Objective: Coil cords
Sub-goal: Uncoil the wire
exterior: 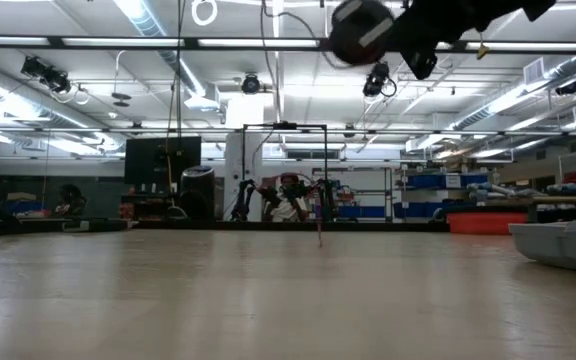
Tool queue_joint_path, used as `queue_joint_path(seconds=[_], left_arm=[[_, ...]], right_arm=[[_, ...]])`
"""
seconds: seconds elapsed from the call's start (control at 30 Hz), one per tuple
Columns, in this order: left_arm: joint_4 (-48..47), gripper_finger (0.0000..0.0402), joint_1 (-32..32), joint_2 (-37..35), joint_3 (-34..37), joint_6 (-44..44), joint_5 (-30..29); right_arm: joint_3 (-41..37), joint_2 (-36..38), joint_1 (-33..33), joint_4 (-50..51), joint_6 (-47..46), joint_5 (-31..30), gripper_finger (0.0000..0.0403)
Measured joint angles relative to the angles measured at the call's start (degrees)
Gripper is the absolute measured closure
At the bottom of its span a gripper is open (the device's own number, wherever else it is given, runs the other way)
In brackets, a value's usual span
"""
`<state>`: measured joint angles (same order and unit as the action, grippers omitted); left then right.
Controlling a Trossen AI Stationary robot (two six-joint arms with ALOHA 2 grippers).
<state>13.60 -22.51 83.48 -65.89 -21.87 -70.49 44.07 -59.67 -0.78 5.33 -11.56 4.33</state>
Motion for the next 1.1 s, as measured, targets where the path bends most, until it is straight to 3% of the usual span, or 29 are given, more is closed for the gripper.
queue_joint_path(seconds=[0.13,0.23,0.43,0.57,0.7,0.87,1.1], left_arm=[[-4.31,0.04,0.38,0.0,0.0,3.1,1.06],[-7.34,0.04,0.54,0.0,0.0,6.08,5.44],[-9.74,0.04,1.99,0.33,0.45,13.33,28.15],[-11.63,0.04,2.07,0.87,0.63,18.35,41.65],[-12.56,0.04,2.02,1.33,0.63,22.07,50.14],[-12.64,0.04,1.72,1.38,0.66,24.01,51.69],[-12.64,0.0399,1.69,2.32,0.59,26.35,40.11]], right_arm=[[0.0,2.58,0.01,-1.94,-0.38,3.37,0.0401],[0.0,4.74,0.02,-4.36,-0.37,4.28,0.0401],[0.0,9.1,0.02,-9.15,4.05,2.54,0.0401],[0.02,10.97,0.06,-13.14,7.1,-5.01,0.0401],[0.02,11.12,0.22,-14.55,10.31,-13.44,0.0401],[0.02,7.97,0.14,-17.43,12.71,-18.84,0.0401],[0.02,1.96,-0.89,-19.63,15.27,-21.04,0.0401]])
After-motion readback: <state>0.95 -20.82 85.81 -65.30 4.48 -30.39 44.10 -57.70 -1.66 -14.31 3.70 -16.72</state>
